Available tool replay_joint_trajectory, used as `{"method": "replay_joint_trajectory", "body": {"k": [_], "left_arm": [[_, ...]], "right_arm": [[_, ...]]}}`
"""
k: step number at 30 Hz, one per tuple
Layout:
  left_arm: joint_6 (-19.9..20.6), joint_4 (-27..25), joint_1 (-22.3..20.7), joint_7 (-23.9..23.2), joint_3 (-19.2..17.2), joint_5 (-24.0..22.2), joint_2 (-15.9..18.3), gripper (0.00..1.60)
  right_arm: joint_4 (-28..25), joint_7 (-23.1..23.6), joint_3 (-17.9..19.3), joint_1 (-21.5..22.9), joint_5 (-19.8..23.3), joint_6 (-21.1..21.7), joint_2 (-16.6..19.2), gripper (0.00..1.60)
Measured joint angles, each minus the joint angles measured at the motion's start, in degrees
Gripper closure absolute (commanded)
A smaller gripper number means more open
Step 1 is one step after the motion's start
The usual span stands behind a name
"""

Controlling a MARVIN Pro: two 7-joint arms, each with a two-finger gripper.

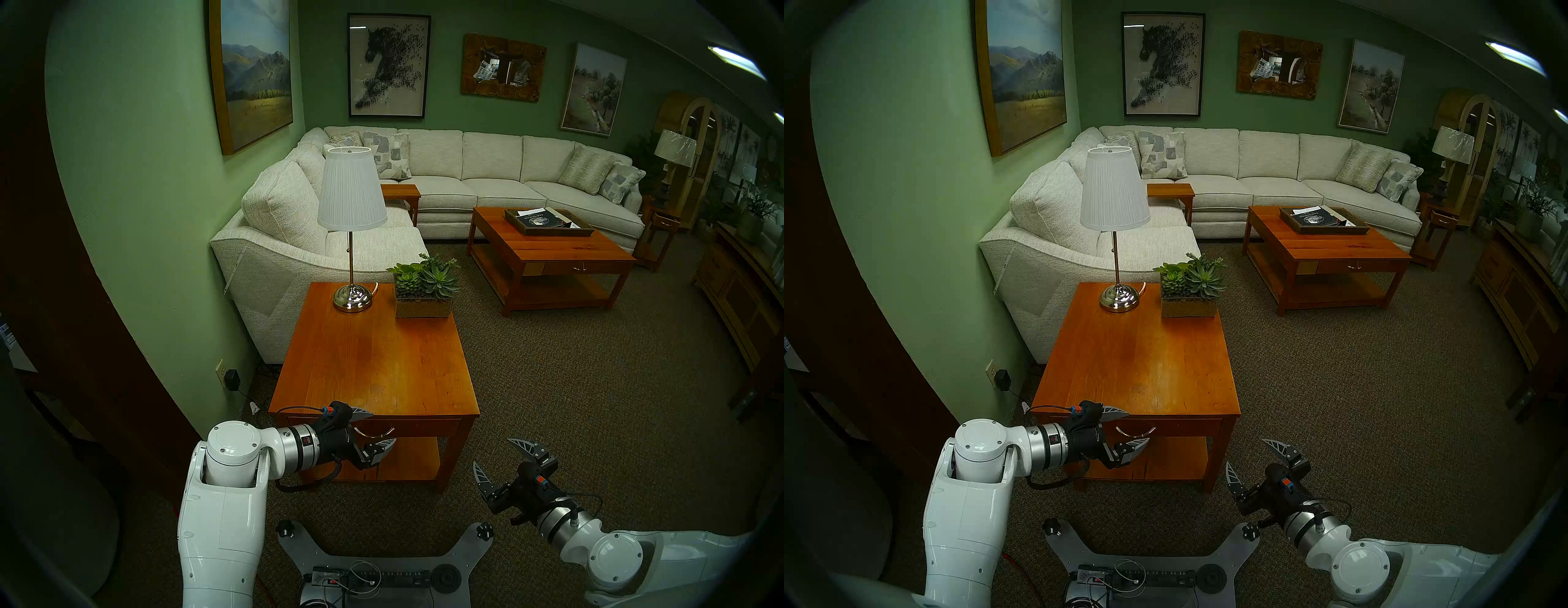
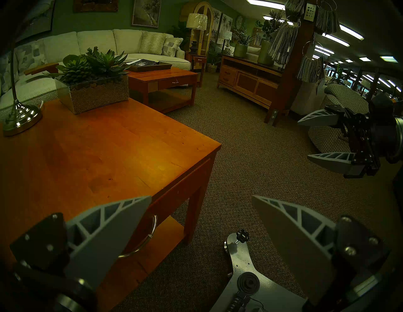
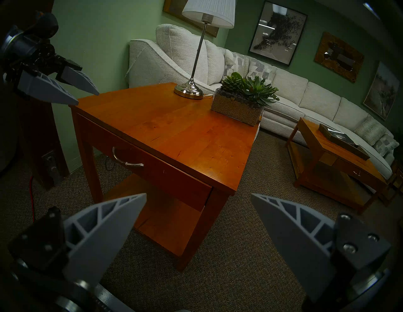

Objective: Open the drawer, take out the contents and close the drawer

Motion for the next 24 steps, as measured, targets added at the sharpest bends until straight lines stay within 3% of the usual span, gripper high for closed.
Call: {"method": "replay_joint_trajectory", "body": {"k": [12, 19, 24], "left_arm": [[0.19, 0.81, -0.58, 1.60, -2.75, 1.80, 2.05, 0.00], [4.85, 2.73, -2.46, 5.50, -2.72, 5.81, 2.42, 0.00], [9.35, 3.72, -3.34, 10.68, -0.10, 7.25, 1.94, 0.00]], "right_arm": [[0.05, -0.03, -0.08, 0.00, 0.02, 0.00, 0.01, 0.00], [0.07, -0.05, -0.11, 0.01, 0.02, 0.00, 0.01, 0.00], [0.09, -0.05, -0.13, 0.01, 0.02, -0.01, 0.01, 0.00]]}}
